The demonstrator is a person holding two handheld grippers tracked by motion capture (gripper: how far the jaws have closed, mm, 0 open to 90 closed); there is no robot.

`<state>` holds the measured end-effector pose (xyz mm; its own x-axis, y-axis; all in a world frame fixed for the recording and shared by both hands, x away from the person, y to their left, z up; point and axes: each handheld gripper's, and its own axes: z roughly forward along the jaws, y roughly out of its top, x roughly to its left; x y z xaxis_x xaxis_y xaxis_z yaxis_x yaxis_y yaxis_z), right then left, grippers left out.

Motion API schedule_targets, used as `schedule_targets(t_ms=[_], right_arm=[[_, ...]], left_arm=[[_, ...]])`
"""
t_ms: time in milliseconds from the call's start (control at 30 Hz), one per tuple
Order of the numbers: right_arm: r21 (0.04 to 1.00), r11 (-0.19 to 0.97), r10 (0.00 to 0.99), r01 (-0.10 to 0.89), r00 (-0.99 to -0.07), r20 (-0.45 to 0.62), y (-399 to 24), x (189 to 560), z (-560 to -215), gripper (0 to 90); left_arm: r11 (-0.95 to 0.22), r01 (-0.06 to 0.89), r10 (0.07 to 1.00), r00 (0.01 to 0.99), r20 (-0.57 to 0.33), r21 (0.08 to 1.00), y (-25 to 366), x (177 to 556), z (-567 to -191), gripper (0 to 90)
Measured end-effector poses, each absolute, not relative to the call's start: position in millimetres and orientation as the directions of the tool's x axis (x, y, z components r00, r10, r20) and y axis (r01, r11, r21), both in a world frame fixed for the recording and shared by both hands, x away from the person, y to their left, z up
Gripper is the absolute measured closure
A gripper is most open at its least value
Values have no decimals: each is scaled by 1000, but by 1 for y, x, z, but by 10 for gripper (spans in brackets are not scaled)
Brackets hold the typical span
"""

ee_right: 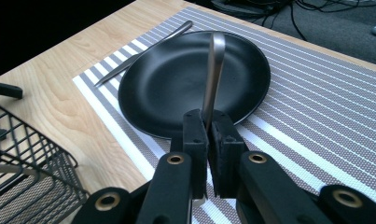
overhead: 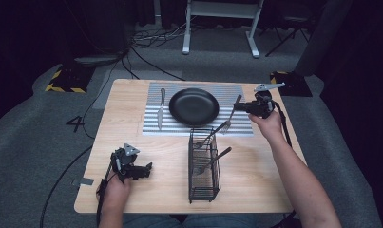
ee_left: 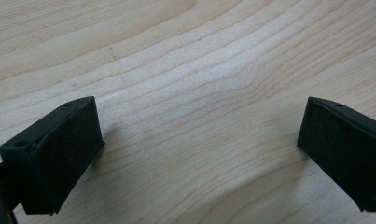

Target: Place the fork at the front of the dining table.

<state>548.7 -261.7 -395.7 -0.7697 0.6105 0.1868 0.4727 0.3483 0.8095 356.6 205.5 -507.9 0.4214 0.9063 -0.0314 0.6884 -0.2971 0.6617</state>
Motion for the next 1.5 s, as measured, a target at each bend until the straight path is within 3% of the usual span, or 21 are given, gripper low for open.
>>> schedule_targets(t_ms=[333,867,1167,1500], right_arm=[[807,343,667,480,-730,150,-268,559,-404,798],[738,305,769,602,-613,183,-289,570,-431,658],[690,292,785,662,-578,223,-290,577,-449,656],[698,270,790,664,-566,233,-290,576,-450,618]], left_arm=[[-297,688,906,421,-31,662,206,357,-508,0],[-297,688,906,421,-31,662,205,357,-508,0],[-297,688,906,421,-32,662,205,357,-508,0],[-297,688,906,421,-31,662,205,357,-508,0]])
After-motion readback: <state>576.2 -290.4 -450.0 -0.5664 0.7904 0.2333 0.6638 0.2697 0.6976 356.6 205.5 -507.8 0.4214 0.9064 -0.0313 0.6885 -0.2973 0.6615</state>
